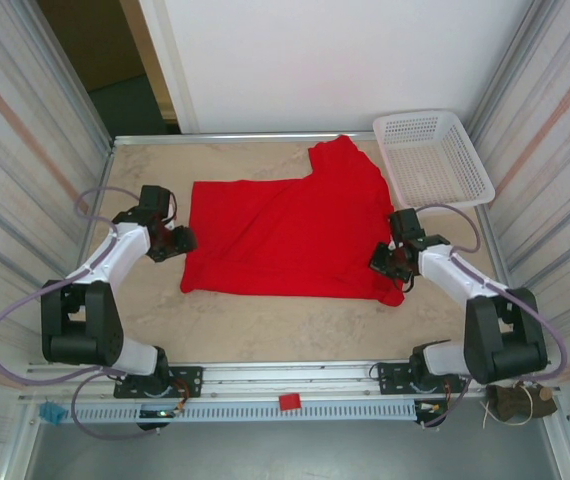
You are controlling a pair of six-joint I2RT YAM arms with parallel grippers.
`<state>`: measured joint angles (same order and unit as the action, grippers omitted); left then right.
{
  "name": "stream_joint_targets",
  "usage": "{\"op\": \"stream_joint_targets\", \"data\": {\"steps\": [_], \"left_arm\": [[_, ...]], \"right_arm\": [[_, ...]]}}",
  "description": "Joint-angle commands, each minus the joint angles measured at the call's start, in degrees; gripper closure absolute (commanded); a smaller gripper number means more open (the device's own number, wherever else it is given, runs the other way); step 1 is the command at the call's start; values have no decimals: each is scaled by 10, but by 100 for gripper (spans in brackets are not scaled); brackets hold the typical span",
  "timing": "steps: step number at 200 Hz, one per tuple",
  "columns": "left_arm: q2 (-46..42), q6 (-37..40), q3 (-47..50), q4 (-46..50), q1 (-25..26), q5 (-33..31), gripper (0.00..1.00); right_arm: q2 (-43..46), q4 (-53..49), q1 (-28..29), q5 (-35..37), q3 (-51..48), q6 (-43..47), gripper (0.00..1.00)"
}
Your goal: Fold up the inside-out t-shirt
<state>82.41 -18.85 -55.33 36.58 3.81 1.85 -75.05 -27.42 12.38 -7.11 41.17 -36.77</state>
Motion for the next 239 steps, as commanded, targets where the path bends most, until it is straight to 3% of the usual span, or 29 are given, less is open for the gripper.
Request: {"op": "stream_joint_targets", "data": {"steps": [1,27,93,129,134,144,156,197,239], "left_arm": [[-15,5,-19,10,-2,1,42],[-11,5,-21,10,-2,2,42],[7,-1,-33,9,3,10,42],[12,-2,-42,12,4,7,42],[13,-2,-43,12,5,6,42],[16,-3,-47,13,4,3,42],[19,-4,-50,15,5,0,42],[17,-14,-46,23,5,-14,42],[-31,-61,26,14,8,-33,42]], "right_arm": [[39,-23,2,-12,36,2,100],[11,-13,1,-22,84,-3,100],[-196,33,-8,-20,256,-14,100],[-255,24,-26,-4,311,-17,100],[-256,25,-29,-12,313,-15,90],[-246,23,-30,-16,311,-11,63],[-215,20,-30,-3,293,-3,53],[-76,-23,-40,31,176,7,51],[106,-83,4,58,23,-25,51]]}}
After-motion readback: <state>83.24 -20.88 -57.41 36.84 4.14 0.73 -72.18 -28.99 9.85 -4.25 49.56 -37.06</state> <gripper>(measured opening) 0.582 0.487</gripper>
